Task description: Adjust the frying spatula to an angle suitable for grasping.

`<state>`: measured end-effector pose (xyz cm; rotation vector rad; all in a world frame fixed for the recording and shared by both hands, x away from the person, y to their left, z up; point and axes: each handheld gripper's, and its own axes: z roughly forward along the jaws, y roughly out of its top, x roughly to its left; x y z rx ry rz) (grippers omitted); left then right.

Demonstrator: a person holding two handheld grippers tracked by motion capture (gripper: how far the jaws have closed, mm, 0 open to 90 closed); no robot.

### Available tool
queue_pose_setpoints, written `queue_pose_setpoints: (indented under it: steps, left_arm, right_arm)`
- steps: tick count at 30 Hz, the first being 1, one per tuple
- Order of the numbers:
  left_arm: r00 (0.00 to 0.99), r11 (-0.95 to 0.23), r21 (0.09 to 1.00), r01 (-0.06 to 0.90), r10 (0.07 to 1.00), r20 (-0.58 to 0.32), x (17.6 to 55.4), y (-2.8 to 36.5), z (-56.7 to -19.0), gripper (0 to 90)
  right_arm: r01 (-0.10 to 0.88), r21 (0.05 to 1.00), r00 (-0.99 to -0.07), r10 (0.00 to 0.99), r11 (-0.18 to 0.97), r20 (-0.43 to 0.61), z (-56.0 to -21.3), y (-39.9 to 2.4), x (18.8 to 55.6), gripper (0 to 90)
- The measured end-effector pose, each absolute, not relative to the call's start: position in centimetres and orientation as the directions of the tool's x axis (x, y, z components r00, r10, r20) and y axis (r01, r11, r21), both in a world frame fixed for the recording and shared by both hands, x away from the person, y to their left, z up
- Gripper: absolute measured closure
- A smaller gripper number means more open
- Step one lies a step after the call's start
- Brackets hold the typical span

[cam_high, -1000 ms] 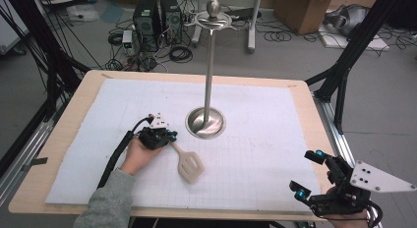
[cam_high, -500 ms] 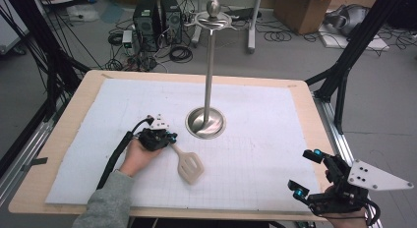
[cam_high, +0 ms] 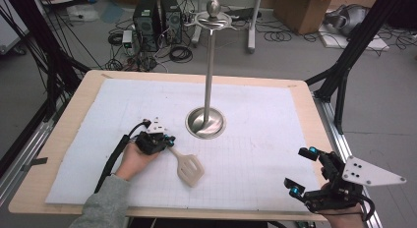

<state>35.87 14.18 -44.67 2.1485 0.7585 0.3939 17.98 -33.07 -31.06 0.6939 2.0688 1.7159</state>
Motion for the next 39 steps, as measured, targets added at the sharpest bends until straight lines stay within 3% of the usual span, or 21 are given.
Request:
queue_pose_setpoints:
  steps: [26,30,39]
  left_arm:
    - [0.776,-0.549,0.748,0.372,0.626,0.074,33.2,14.9,-44.3,90.0]
    - [0.773,-0.519,0.762,0.388,0.634,0.038,32.8,15.3,-44.4,90.0]
    - [0.775,-0.537,0.751,0.384,0.629,0.053,32.0,15.6,-44.3,90.0]
  right_arm:
    - [0.125,0.981,-0.845,0.534,0.149,0.027,-30.9,-31.7,19.9,6.9]
    - [0.126,0.981,-0.853,0.521,0.148,0.031,-30.9,-31.4,20.4,6.9]
    - [0.119,0.981,-0.865,0.501,0.150,0.028,-30.9,-30.8,21.1,6.9]
